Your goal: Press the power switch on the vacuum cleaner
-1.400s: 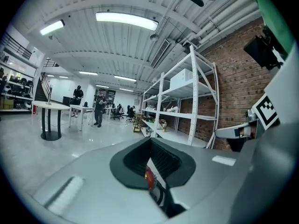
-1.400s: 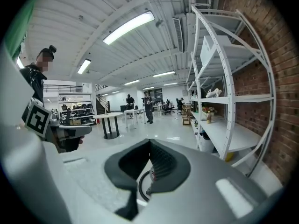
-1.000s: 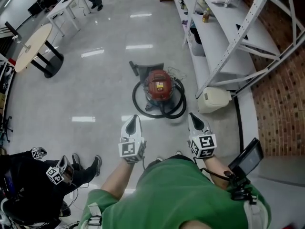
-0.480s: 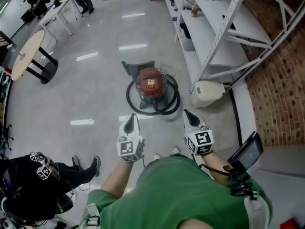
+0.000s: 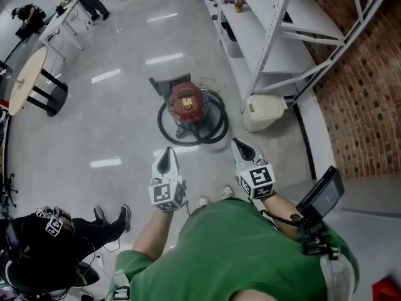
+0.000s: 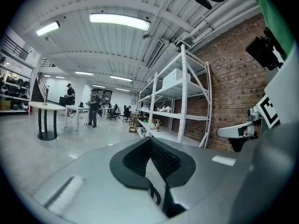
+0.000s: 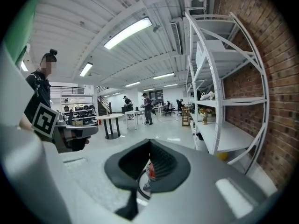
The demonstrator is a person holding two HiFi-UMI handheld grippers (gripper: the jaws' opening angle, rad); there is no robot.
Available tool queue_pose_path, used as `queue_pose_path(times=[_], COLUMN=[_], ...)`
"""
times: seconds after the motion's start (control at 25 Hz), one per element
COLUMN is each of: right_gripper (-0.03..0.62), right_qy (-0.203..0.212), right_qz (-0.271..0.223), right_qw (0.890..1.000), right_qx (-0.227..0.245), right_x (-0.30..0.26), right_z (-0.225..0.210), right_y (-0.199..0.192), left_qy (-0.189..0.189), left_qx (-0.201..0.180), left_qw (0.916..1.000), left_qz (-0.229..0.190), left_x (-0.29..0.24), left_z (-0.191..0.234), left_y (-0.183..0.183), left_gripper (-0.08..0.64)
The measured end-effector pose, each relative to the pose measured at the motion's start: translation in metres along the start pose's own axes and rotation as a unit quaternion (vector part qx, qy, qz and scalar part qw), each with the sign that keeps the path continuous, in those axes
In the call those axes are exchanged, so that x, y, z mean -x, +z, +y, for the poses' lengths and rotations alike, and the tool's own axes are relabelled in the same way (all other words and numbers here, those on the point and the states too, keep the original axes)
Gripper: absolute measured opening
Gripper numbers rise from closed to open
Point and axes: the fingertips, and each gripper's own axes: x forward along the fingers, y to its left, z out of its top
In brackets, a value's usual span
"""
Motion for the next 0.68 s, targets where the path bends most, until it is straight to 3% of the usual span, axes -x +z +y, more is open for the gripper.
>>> queue_pose_path(times=[0.68], right_gripper=[0.003], right_qy=[0.018], right_qz=[-0.010], right_qw=[1.000], right_qx=[0.015], right_x=[-0.0068], right_z=[0.0053], right_y=[-0.0028], left_qy=[0.013], left_qx=[0.000], left_qw=[0.9998], left_qz=[-0.014], left_x=[0.0043], left_z=[0.0001], left_y=[-0.0002], left_gripper=[0.008])
